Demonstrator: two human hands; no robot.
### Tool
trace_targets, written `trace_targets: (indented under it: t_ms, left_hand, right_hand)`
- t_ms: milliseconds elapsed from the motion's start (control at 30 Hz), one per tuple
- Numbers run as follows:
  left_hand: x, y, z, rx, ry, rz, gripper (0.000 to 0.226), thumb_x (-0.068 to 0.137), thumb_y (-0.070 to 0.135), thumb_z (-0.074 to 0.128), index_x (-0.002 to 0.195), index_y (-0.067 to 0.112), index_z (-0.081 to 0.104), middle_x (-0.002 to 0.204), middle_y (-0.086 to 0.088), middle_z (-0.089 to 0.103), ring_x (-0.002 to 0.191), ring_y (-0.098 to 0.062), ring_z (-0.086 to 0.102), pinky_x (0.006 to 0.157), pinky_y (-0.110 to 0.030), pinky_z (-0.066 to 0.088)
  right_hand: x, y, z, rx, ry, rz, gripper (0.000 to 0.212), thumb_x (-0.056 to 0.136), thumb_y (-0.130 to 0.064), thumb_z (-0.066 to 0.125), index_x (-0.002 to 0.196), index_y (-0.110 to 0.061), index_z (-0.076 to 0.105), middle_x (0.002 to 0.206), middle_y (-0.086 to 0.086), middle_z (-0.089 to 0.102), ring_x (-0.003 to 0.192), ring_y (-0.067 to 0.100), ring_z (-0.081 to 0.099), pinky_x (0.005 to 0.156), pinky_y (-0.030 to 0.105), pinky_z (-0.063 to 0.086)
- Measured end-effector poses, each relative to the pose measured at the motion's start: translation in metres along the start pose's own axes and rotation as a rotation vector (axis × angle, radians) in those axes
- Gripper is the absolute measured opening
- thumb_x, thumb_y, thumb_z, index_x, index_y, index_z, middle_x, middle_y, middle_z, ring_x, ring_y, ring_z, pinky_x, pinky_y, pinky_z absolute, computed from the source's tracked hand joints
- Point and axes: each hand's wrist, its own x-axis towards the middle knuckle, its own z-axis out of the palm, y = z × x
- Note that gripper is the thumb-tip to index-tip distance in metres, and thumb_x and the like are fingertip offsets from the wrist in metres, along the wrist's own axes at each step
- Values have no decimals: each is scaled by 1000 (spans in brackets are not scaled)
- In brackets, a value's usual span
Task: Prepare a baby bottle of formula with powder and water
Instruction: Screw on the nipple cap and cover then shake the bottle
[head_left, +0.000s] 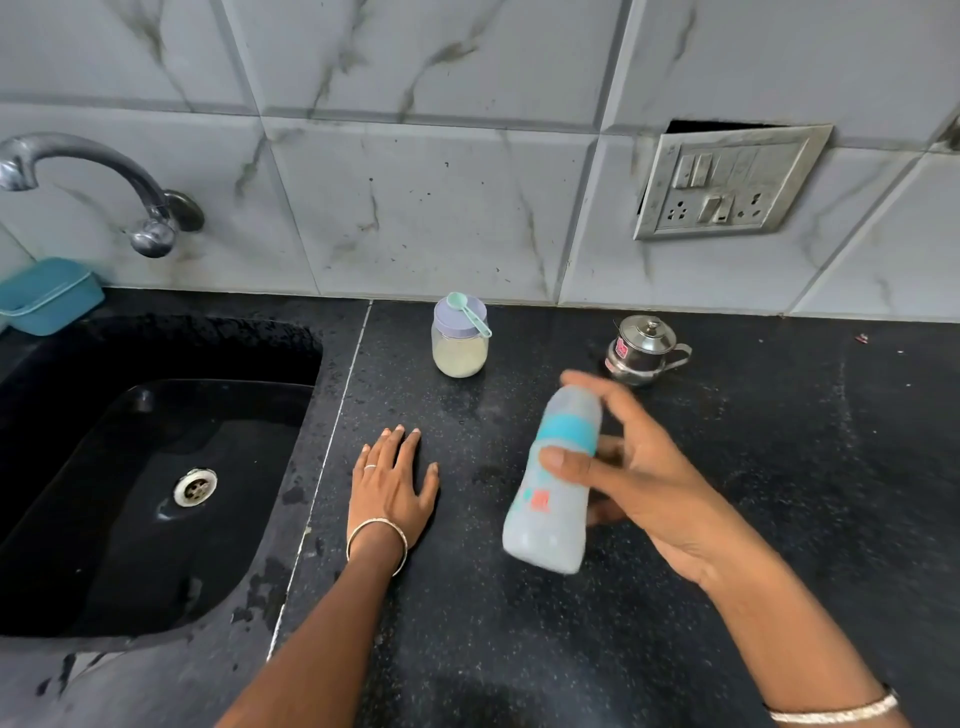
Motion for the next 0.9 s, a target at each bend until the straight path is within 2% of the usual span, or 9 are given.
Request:
trace_targets:
  t_ms: [67,200,333,400,500,633,700,800,900]
  left_hand:
    - [0,0,0,4,0,-1,73,92,60,20,149,21,44,156,-5,43,149,-23,32,125,-42,19]
    - [0,0,0,6,-1,0,72,93,59,21,149,21,44,156,-4,43,149,-23,32,125,-42,19]
    - [0,0,-1,2,-3,0,72,93,59,21,149,20,45,156,-5,43,149,-24,32,125,-42,20]
    - [0,0,-1,-8,3,-1,71,93,58,23,147,20,46,155,-5,44,148,-24,33,124,-43,21]
    - [0,1,0,-17,2,-4,66,95,55,30,147,20,47,155,-5,44,149,-24,33,124,-43,21]
    - [0,1,-1,-10,2,-4,65,95,55,30,148,20,46,156,-5,42,149,-24,32,125,-42,19]
    - [0,0,0,-12,1,-6,64,96,54,32,148,20,45,156,-5,42,149,-23,31,125,-42,19]
    - [1,-1,2,-10,-7,-4,58,100,51,40,149,21,44,157,-4,40,150,-23,30,125,-43,18]
    - [1,0,1,-11,-12,-8,57,100,49,45,150,21,43,158,-4,40,150,-23,29,125,-42,17]
  right_hand:
    - [0,-1,1,15,20,3,78,65,-33,88,133,-52,54,117,14,70,95,23,77,65,35,61]
    - [8,10,6,272,316,-100,69,85,-25,79,141,-41,41,123,5,62,100,14,72,70,30,62]
    - [-1,10,9,16,31,48,79,67,-33,87,135,-50,49,117,13,71,96,21,77,72,40,64]
    - [1,9,7,48,95,35,87,64,-34,87,139,-50,47,116,11,70,93,19,77,70,40,65]
    - [9,12,5,265,295,-67,79,80,-27,80,144,-48,40,122,3,63,96,12,72,70,34,63]
    - [2,6,2,41,61,18,78,72,-29,86,137,-53,50,119,11,69,99,23,76,75,44,65]
    - [2,2,-1,56,117,-10,85,63,-35,88,138,-51,51,119,12,70,98,22,77,67,41,65]
    - [7,3,-4,269,295,-127,83,72,-32,82,143,-50,41,129,4,60,102,16,72,67,31,62]
    - [2,2,-4,109,106,-37,84,68,-28,84,139,-54,48,124,13,64,93,18,76,65,35,62]
